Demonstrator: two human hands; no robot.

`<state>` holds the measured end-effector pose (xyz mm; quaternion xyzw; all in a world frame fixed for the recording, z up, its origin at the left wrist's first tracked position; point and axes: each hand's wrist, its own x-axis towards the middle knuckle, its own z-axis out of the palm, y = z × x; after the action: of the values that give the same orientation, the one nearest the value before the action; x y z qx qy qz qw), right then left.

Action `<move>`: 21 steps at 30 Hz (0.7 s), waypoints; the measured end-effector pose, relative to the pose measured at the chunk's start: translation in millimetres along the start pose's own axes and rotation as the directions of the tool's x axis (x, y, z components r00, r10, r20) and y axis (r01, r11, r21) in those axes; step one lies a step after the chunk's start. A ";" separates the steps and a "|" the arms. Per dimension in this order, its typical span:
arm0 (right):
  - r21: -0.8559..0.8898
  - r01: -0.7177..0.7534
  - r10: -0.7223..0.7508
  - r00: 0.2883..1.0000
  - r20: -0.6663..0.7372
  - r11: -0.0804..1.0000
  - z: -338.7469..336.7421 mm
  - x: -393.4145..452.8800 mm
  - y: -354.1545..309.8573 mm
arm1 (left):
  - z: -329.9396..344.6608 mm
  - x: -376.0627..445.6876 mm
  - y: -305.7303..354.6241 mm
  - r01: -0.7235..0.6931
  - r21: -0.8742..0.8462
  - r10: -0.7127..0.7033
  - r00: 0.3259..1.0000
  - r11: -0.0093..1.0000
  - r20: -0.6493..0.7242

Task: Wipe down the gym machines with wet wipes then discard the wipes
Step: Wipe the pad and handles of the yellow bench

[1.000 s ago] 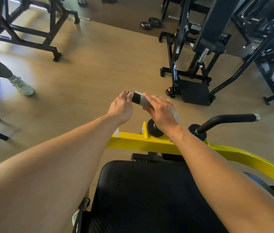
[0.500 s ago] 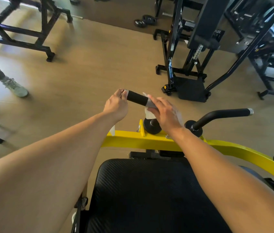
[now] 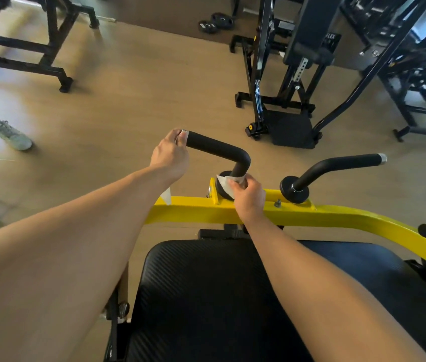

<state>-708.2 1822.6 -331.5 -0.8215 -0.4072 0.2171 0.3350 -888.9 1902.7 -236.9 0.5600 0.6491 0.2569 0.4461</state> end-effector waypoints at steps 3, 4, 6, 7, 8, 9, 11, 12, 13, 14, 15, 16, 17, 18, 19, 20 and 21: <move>0.019 0.137 -0.136 0.990 -0.039 0.990 -19.3 -5.2 -7.6 | 1.4 -1.3 0.2 0.023 -0.019 -0.023 1.000 1.000 -0.009; 0.033 0.191 -0.189 0.981 -0.039 0.981 -26.5 -6.2 -13.0 | 2.2 -2.4 0.5 0.027 -0.030 -0.027 1.000 0.999 -0.012; 0.002 0.287 -0.287 0.958 -0.020 0.958 -37.0 -0.4 -29.4 | 4.1 -4.2 1.8 0.042 -0.056 -0.043 0.999 0.998 -0.013; -0.051 0.355 -0.355 0.935 -0.007 0.934 -39.5 5.6 -39.3 | 4.4 -4.5 2.8 0.051 -0.069 -0.052 0.999 0.996 -0.014; -0.115 0.435 -0.435 0.900 0.024 0.893 -39.6 11.3 -48.9 | 4.0 -4.7 4.5 0.058 -0.079 -0.059 0.998 0.995 -0.014; -0.180 0.509 -0.506 0.860 0.067 0.842 -38.5 15.4 -58.2 | 2.9 -4.5 5.3 0.065 -0.087 -0.067 0.998 0.994 -0.014; -0.250 0.566 -0.550 0.824 0.140 0.785 -36.6 18.8 -71.2 | -1.5 -6.8 8.0 0.077 -0.099 -0.078 0.997 0.992 -0.005; -0.247 0.553 -0.530 0.833 0.160 0.796 -37.7 17.9 -75.8 | -4.7 -9.3 9.0 0.075 -0.089 -0.075 0.997 0.993 -0.004; -0.231 0.527 -0.500 0.849 0.168 0.818 -39.6 16.8 -78.2 | -7.6 -12.6 11.2 0.053 -0.054 -0.054 0.998 0.997 -0.028; -0.217 0.502 -0.472 0.864 0.175 0.837 -42.2 15.4 -79.4 | -10.5 -15.7 16.1 0.010 0.008 -0.009 0.997 1.000 -0.081; -0.204 0.487 -0.456 0.871 0.182 0.849 -43.9 14.8 -79.6 | -12.8 -18.6 23.5 -0.043 0.071 0.054 0.986 0.997 -0.157; -0.197 0.485 -0.452 0.871 0.191 0.852 -45.2 14.8 -79.1 | -13.7 -21.2 32.7 -0.103 0.112 0.126 0.967 0.988 -0.222; -0.190 0.483 -0.449 0.872 0.197 0.855 -45.4 16.6 -76.8 | -11.8 -23.0 42.1 -0.170 0.142 0.200 0.950 0.975 -0.239; -0.194 0.469 -0.434 0.879 0.196 0.862 -47.9 16.8 -76.7 | -7.3 -24.7 51.4 -0.241 0.181 0.277 0.937 0.954 -0.215; -0.190 0.454 -0.420 0.886 0.195 0.870 -50.7 16.7 -76.6 | 0.4 -25.5 57.9 -0.305 0.236 0.347 0.924 0.923 -0.163; -0.182 0.441 -0.406 0.892 0.201 0.879 -53.9 16.6 -76.4 | 8.8 -27.9 62.0 -0.358 0.302 0.402 0.910 0.884 -0.098; -0.161 0.431 -0.395 0.894 0.214 0.888 -56.8 19.3 -73.2 | 17.9 -29.5 63.4 -0.401 0.364 0.441 0.897 0.841 -0.031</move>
<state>-699.7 1849.5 -241.2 -0.7233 -0.6209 0.1693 0.2504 -842.7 1886.8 -183.9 0.7433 0.5693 0.2610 0.2350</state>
